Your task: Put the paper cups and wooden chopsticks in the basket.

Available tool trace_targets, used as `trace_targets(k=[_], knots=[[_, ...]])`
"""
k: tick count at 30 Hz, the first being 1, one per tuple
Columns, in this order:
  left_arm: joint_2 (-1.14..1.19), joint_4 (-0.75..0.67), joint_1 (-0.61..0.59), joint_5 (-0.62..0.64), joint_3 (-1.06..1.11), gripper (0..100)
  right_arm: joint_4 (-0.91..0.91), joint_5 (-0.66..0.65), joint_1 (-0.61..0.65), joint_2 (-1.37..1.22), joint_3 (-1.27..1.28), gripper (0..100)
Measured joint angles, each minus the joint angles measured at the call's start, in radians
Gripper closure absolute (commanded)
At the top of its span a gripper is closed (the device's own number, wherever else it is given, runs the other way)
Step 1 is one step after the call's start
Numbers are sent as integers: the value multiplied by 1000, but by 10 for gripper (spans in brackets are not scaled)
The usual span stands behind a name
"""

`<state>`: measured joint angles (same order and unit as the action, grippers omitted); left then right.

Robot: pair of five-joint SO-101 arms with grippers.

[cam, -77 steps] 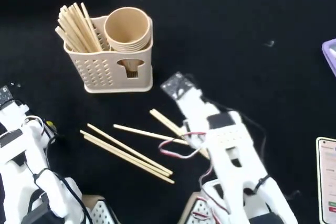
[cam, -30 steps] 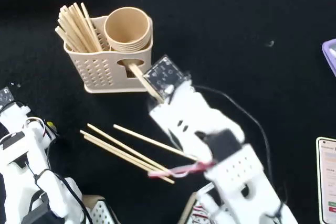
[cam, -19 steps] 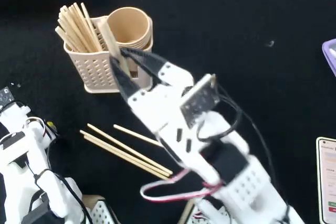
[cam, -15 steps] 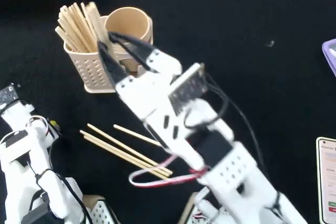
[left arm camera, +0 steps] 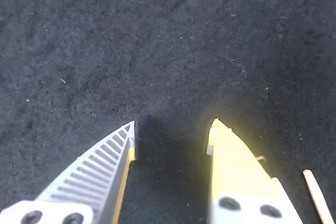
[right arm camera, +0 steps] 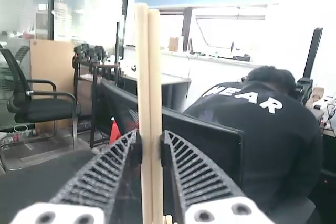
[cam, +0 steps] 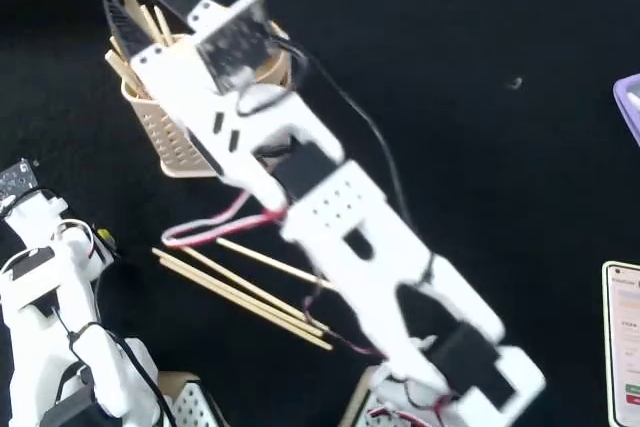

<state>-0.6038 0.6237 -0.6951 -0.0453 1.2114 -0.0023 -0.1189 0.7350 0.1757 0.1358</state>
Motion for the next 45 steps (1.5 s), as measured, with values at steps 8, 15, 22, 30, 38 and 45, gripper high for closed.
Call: trace_targets(k=[8, 15, 22, 30, 38, 45], knots=[[0, 0, -2, 0, 12, 776, 14, 0, 0, -215, -58, 960], [0, 0, -2, 0, 11, 776, 276, 0, 0, -215, -173, 784], [0, 0, -2, 0, 11, 776, 640, 0, 0, -124, -315, 864], [0, 0, -2, 0, 11, 776, 1169, -2, 0, 137, -256, 846], [0, 0, -2, 0, 11, 776, 1238, -55, 0, 308, 206, 794], [0, 0, -2, 0, 11, 776, 976, -110, 103, 377, 735, 796]])
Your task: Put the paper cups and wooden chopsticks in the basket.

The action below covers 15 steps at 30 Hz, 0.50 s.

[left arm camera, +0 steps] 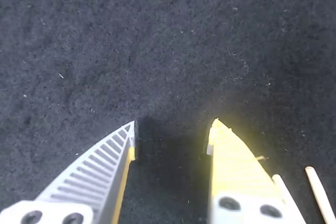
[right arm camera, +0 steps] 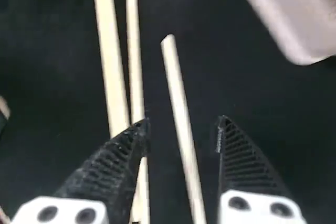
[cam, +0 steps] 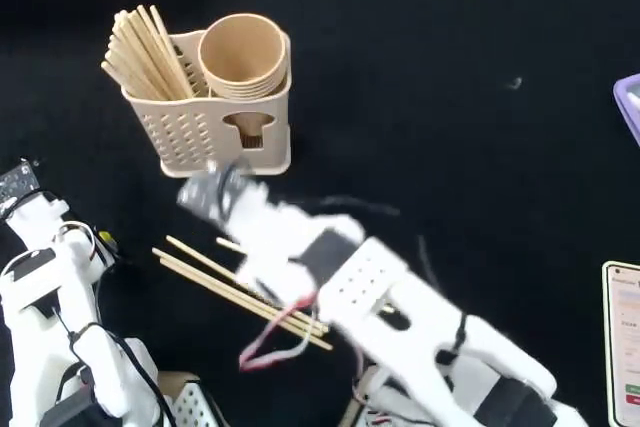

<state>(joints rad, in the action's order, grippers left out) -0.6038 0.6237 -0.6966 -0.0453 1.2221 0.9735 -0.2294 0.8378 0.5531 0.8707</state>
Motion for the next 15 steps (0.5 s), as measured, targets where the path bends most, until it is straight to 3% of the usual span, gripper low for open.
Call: trace_targets(k=[5, 15], knots=[[0, 0, 0, 0, 0, 776, -152, -3, 135, -25, 157, 797], [0, 0, 0, 0, 0, 776, -307, 25, 152, -321, 146, 797]])
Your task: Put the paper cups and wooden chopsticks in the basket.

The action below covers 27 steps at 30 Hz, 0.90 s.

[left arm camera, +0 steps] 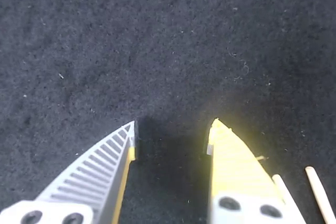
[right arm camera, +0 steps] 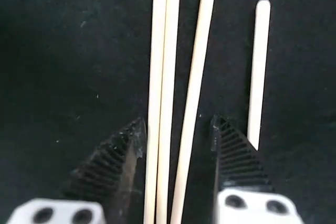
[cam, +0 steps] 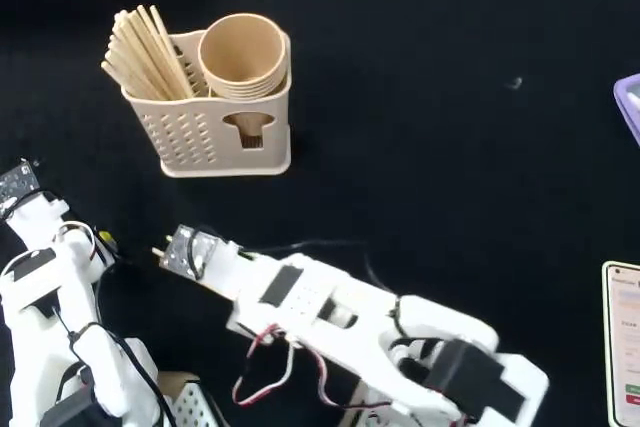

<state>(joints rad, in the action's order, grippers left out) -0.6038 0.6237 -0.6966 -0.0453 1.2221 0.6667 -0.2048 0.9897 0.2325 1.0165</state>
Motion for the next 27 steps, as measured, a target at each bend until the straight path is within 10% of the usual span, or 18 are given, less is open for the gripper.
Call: trace_targets(k=[8, 27], knots=[[0, 0, 0, 0, 0, 776, 15, 0, -3, -26, -28, 992], [0, 0, 0, 0, 0, 776, 232, -2, -230, 216, -109, 988]])
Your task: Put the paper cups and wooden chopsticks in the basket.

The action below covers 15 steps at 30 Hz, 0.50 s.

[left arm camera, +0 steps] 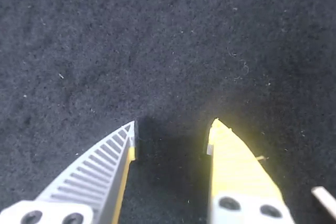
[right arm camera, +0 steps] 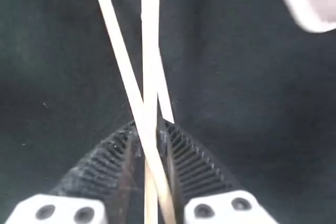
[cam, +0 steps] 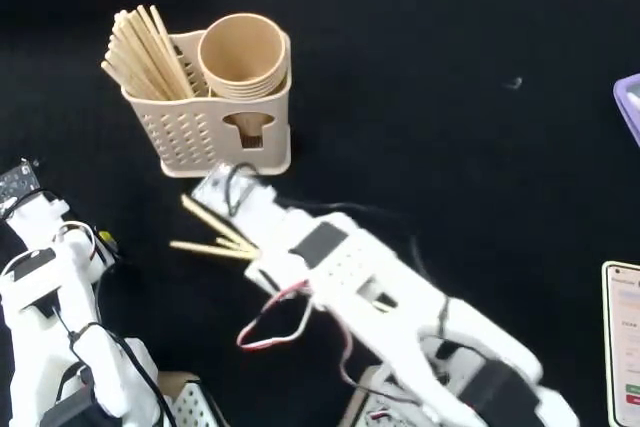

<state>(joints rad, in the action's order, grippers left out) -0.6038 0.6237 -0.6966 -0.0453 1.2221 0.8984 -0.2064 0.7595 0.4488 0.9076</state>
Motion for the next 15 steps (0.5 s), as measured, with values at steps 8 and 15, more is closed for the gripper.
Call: trace_targets(k=[8, 15], knots=[[0, 0, 0, 0, 0, 776, 3, -2, -23, 110, 60, 988], [0, 0, 0, 0, 0, 776, -55, 0, -83, 112, 77, 987]])
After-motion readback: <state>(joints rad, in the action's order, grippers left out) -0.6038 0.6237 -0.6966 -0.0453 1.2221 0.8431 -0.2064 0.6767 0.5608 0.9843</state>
